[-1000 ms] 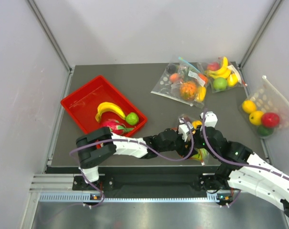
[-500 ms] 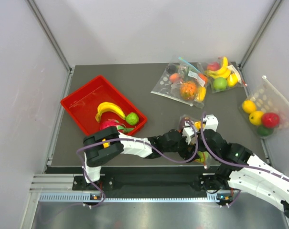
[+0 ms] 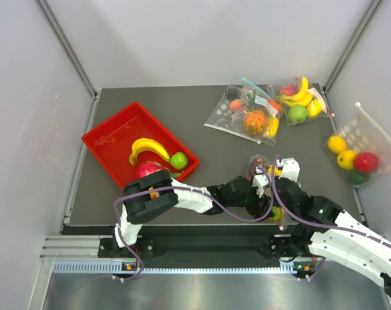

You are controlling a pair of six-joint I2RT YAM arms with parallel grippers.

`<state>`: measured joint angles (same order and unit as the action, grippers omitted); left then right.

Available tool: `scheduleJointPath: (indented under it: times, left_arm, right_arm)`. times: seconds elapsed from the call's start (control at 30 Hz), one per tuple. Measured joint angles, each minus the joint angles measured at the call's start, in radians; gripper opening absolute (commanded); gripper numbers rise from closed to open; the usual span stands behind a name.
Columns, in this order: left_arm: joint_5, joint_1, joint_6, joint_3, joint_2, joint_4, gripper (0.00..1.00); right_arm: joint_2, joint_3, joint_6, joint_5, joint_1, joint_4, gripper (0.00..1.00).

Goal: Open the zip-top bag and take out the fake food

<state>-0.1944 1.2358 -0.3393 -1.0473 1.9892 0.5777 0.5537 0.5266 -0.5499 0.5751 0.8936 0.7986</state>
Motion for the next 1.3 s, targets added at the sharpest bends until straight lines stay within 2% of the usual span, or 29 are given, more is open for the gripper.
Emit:
scheduleJointPath:
  times: [0.07, 0.1, 0.13, 0.23, 0.27, 0.5, 0.9, 1.3]
  left_arm:
    - [0.009, 0.004, -0.001, -0.007, 0.012, 0.003, 0.51]
    - [0.029, 0.008, -0.003, -0.011, 0.017, 0.01, 0.43]
    - [0.048, 0.011, -0.003, -0.016, 0.019, 0.011, 0.29]
    - [0.094, 0.017, 0.006, -0.017, 0.019, 0.018, 0.12]
    - [0.101, 0.017, 0.015, -0.017, 0.019, 0.017, 0.1]
    - [0.151, 0.022, 0.055, 0.031, -0.039, -0.006, 0.08]
    - [0.119, 0.064, 0.088, 0.204, -0.32, -0.093, 0.08]
    - [0.352, 0.035, 0.094, 0.282, -0.509, -0.258, 0.07]
  right_arm:
    - [-0.004, -0.003, -0.016, 0.009, 0.0, 0.001, 0.0]
    - [-0.004, -0.003, -0.029, 0.014, 0.0, -0.003, 0.0]
    - [-0.004, -0.003, -0.045, 0.021, 0.0, -0.007, 0.0]
    - [-0.007, -0.003, -0.064, 0.026, 0.0, -0.017, 0.0]
    - [-0.011, -0.004, -0.064, 0.024, 0.0, -0.017, 0.0]
    - [-0.024, -0.004, -0.063, -0.019, 0.013, -0.05, 0.0]
    - [0.052, 0.011, -0.06, -0.044, 0.025, -0.134, 0.0]
    - [0.085, 0.052, -0.034, -0.007, 0.026, -0.154, 0.0]
